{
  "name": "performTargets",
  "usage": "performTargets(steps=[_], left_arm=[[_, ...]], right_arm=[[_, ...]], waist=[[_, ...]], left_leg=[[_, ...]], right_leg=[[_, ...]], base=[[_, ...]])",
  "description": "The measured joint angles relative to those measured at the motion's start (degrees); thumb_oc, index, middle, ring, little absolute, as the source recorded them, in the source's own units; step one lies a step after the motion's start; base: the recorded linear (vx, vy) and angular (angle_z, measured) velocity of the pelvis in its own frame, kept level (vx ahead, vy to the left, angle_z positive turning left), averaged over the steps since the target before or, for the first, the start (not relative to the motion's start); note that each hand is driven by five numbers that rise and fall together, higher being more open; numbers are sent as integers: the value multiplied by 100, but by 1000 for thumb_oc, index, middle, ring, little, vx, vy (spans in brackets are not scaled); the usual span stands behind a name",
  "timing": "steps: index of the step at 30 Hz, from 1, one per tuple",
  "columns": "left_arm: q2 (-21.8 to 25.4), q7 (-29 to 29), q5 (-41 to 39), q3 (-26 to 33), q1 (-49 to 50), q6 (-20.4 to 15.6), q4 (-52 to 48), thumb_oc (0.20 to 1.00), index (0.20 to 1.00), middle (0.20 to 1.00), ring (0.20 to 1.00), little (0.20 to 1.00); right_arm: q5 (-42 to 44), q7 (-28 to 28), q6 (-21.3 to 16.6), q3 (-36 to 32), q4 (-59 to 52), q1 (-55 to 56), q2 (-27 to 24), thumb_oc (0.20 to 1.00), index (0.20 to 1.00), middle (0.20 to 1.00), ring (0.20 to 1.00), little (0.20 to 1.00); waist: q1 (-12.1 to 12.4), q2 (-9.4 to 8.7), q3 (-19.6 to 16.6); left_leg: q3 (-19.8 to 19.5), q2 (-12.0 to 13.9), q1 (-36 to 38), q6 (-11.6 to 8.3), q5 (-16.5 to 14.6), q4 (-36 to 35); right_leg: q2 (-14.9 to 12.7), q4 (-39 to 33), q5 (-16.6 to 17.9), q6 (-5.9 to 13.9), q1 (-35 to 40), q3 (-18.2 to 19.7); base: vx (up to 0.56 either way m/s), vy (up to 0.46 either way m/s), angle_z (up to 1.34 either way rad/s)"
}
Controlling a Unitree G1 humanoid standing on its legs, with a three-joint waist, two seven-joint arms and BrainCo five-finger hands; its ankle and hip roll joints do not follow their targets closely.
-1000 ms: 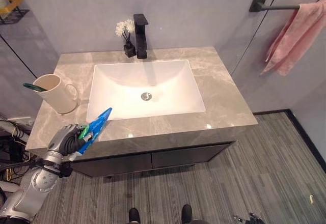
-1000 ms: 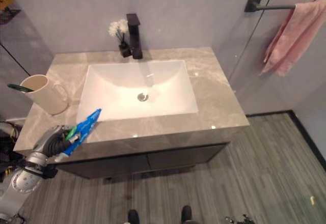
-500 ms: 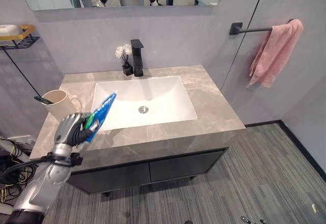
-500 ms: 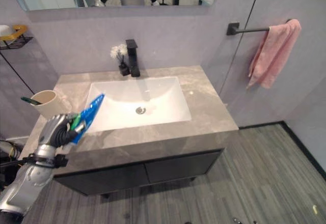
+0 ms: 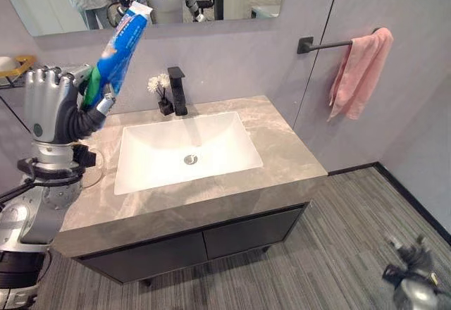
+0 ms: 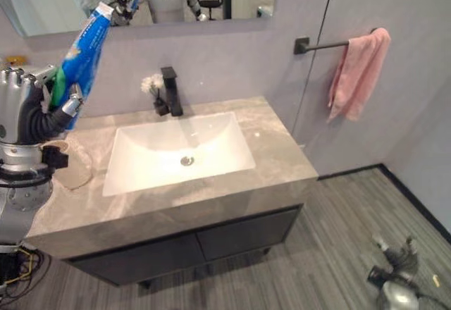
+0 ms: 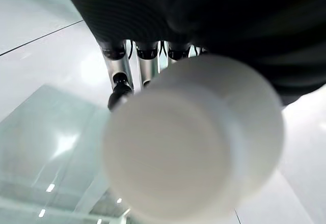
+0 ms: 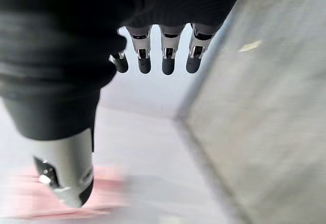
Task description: Put brush and paste in cup on sink, flatten towel.
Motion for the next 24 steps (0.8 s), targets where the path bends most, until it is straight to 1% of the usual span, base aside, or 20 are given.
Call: performTargets(steps=[1,3,5,6,7,8,9,12,13,15,16,18,19,20,22,23,24], left_arm=[[18,18,11,7,-19,-3,-27,200,200,200,200,200],[177,16,166,13,-24,12,-22,200,200,200,200,200],[443,7,298,-5,-155,1,-9,200,200,200,200,200],[489,8,391,-39,-425,4,8,200,200,200,200,200],[491,8,395,-56,-532,-11,-10,200,200,200,200,200],[507,12,394,-78,-605,-13,-16,200,200,200,200,200],[609,2,393,-298,-917,7,29,200,200,200,200,200],[630,-28,386,-856,-1494,-25,18,200,200,200,200,200],[622,-44,387,-1006,-1603,-55,-23,200,200,200,200,200],[616,-53,382,-1176,-1654,-53,-35,200,200,200,200,200],[562,-85,375,-1306,-1692,-37,-16,200,200,200,200,200],[562,-114,376,-1517,-1790,-43,-11,200,200,200,200,200],[565,-114,376,-1586,-1819,-45,-28,200,200,200,200,200],[562,-113,373,-1613,-1832,-37,-42,200,200,200,200,200],[550,-112,370,-1628,-1841,-4,-39,200,200,200,200,200],[536,-112,370,-1670,-1878,-4,-40,200,200,200,200,200],[534,-112,370,-1714,-1928,-8,-46,200,200,200,200,200]], right_arm=[[4,-106,16,-61,-250,-66,-4,1000,1000,1000,1000,1000],[-20,-266,-11,-179,-1163,-60,-7,1000,1000,1000,1000,1000],[-435,-428,-81,-144,-2082,-168,-139,1000,1000,1000,1000,1000],[-493,-432,-231,11,-2734,-544,-132,1000,1000,1000,1000,1000],[-492,-392,-340,117,-2892,-721,-139,1000,1000,1000,1000,1000],[-407,-325,-397,283,-2969,-898,-140,1000,1000,1000,1000,1000],[-88,-217,-430,691,-3111,-1338,-153,1000,1000,1000,1000,1000],[660,370,-505,1734,-3416,-2041,-112,1000,1000,1000,1000,1000],[809,593,-504,1984,-3458,-2225,-84,1000,1000,1000,1000,1000],[1129,729,-505,2369,-3438,-2484,-64,1000,1000,1000,1000,1000],[1569,741,-498,2853,-3397,-2953,159,1000,1000,1000,1000,1000],[1857,838,-498,3251,-3407,-3406,489,1000,1000,1000,1000,1000],[1905,940,-497,3369,-3423,-3561,570,1000,1000,1000,1000,1000],[2017,991,-503,3454,-3459,-3662,673,1000,1000,1000,1000,1000],[2293,977,-524,3608,-3463,-3955,944,1000,1000,1000,1000,1000],[2521,1081,-537,3932,-3454,-4244,1102,1000,1000,1000,1000,1000],[2557,1153,-533,4139,-3452,-4390,1121,1000,1000,1000,1000,1000]], waist=[[-6,2,-7],[-27,47,-2],[-50,71,-16],[-70,91,-30],[-116,92,-39],[-104,94,-39],[-111,93,-39],[-66,110,-49],[-15,119,-44],[62,129,-46],[74,133,-45],[85,135,-44],[117,135,-43],[214,132,-42],[247,132,-41],[265,128,-37],[310,113,-27]], left_leg=[[0,0,9,0,-1,-1],[7,-9,5,4,-1,0],[15,-9,-3,5,-3,-1],[21,-8,0,5,-2,1],[26,-7,-6,5,-5,-1],[25,-10,-4,7,-3,2],[42,-5,-7,6,-2,1],[85,1,-10,4,2,24],[95,2,-11,3,2,25],[114,5,-4,2,2,26],[133,12,-4,1,4,28],[142,19,-3,-2,6,29],[144,16,-6,-2,6,29],[140,11,-5,-1,5,30],[146,11,-7,-1,5,29],[145,15,-7,-1,5,30],[144,15,-7,-1,5,30]], right_leg=[[2,1,-1,0,9,1],[-7,0,1,1,0,10],[-9,0,-1,3,-11,14],[-5,2,1,3,-11,21],[-8,0,0,6,-19,26],[-6,3,6,1,-17,25],[0,2,28,-22,-33,38],[9,41,53,-46,-61,75],[11,43,54,-47,-67,82],[14,44,54,-47,-68,98],[23,44,64,-60,-79,113],[35,45,81,-66,-91,125],[33,44,81,-66,-93,128],[24,45,78,-62,-86,123],[24,45,78,-62,-90,125],[28,45,77,-63,-91,125],[29,45,77,-63,-91,124]], base=[[0,0,0],[0,0,0],[0,0,0],[-38,0,-3],[0,0,0],[-46,-7,-3],[-21,-6,-4],[-18,-5,-7],[10,-2,-7],[0,-7,-5],[-16,-7,-5],[0,0,-2],[0,0,0],[0,0,0],[0,0,0],[0,0,0],[0,0,0]])
